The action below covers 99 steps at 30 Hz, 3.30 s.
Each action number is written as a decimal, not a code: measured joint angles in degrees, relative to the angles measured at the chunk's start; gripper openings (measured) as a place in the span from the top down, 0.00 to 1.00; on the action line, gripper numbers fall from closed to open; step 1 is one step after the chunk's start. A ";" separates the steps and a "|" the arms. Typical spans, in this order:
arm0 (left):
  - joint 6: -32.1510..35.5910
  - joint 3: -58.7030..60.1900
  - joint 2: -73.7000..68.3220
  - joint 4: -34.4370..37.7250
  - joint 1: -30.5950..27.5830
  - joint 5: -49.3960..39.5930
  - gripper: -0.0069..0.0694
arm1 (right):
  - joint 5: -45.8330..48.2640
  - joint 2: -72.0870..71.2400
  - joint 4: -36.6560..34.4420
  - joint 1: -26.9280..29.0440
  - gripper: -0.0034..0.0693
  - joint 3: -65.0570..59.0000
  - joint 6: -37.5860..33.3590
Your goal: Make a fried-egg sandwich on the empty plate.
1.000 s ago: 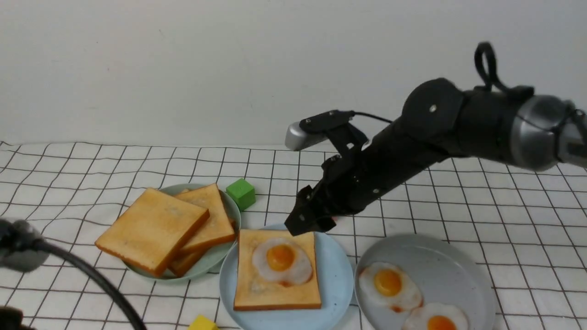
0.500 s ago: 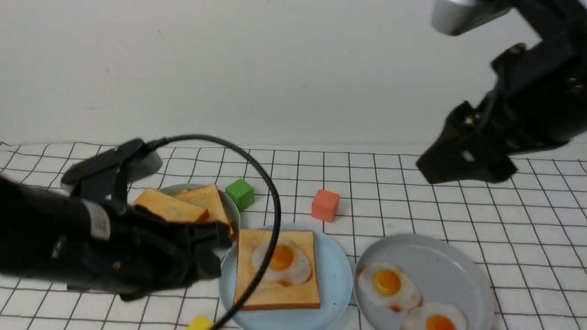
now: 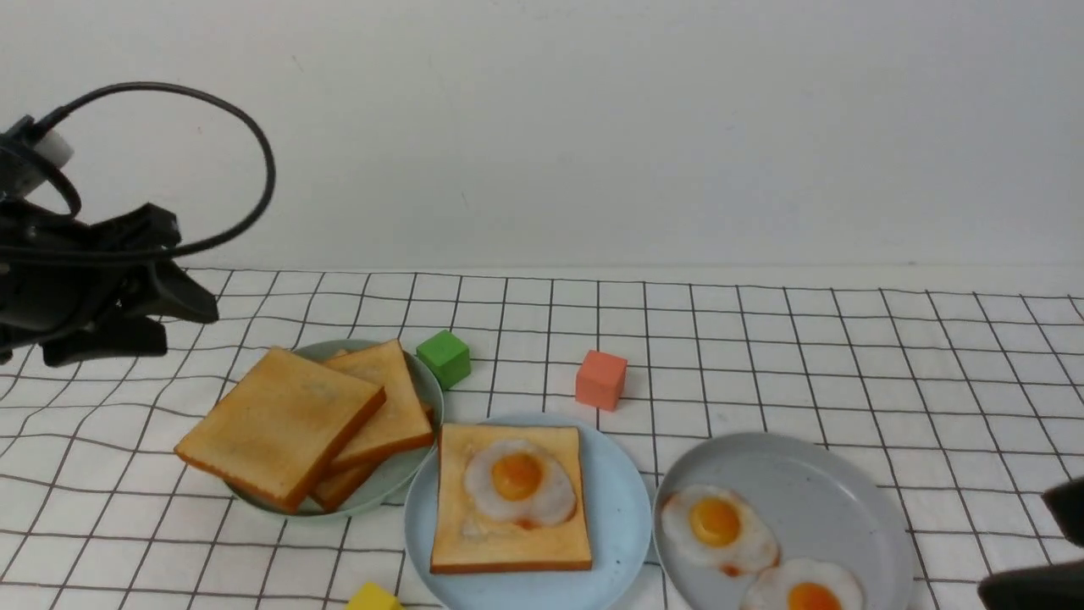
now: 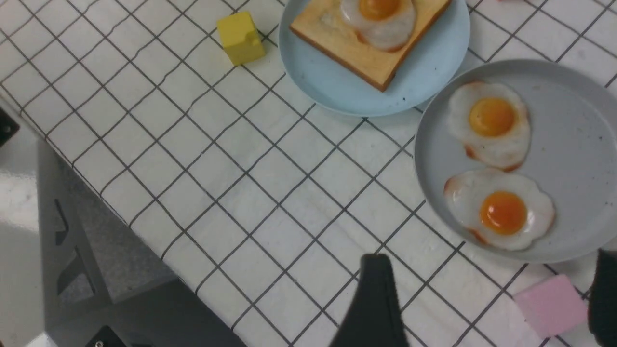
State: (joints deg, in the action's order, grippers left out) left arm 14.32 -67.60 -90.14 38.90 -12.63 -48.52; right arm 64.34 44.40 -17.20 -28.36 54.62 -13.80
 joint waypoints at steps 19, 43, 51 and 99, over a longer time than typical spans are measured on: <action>15.82 -15.12 -25.51 -3.48 -0.10 -8.57 0.19 | -4.72 -2.10 -5.39 0.00 0.18 -0.89 -5.17; 17.87 -15.23 -26.28 -3.32 -0.34 -8.89 0.89 | -4.83 -2.10 -8.78 0.00 0.35 -0.94 -10.34; 17.82 -15.23 -17.18 -2.76 -0.34 -9.49 0.89 | -4.83 -2.10 -8.78 0.00 0.39 -0.94 -10.34; -15.38 2.97 5.17 -17.09 31.00 -0.70 0.22 | -8.36 -2.35 9.82 0.00 0.84 -4.77 3.16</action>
State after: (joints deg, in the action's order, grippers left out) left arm -1.07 -64.63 -84.97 21.81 18.37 -49.21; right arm 55.98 42.06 -7.39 -28.36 49.85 -10.65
